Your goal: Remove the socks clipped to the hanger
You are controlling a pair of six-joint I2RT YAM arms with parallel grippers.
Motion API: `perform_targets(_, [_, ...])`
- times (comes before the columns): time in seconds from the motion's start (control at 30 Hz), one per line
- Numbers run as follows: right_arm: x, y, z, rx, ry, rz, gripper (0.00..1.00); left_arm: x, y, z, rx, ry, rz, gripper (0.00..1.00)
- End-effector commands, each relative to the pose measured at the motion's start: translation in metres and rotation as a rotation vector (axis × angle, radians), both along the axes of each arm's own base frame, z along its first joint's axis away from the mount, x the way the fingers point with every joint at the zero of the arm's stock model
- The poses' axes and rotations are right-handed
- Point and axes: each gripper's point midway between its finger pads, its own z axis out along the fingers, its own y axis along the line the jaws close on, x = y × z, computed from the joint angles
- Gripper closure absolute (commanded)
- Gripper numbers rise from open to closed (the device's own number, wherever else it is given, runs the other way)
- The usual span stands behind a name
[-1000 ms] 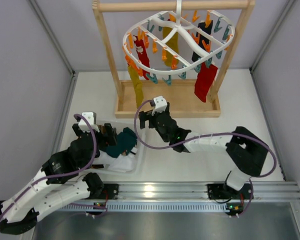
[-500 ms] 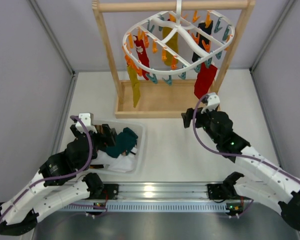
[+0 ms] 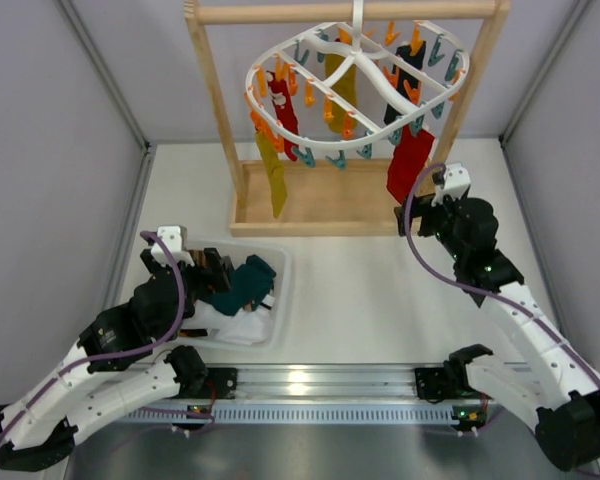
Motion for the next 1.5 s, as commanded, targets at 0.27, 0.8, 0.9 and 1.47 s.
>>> perform_targets(0.27, [0.048, 0.040, 0.053, 0.049, -0.278, 0.194, 0.86, 0.000, -0.010, 0.032, -0.084, -0.020, -0.026, 0.01])
perform_targets(0.8, [-0.023, 0.117, 0.027, 0.177, -0.302, 0.026, 1.00, 0.018, -0.154, 0.217, -0.121, -0.145, -0.304, 0.03])
perform_targets(0.9, [-0.029, 0.139, 0.026, 0.152, -0.295, 0.002, 1.00, 0.001, -0.174, 0.249, 0.013, -0.240, -0.215, 0.01])
perform_targets(1.47, [-0.060, 0.215, 0.033, 0.093, -0.311, 0.039, 1.00, 0.086, -0.281, 0.206, 0.315, -0.219, -0.161, 0.01])
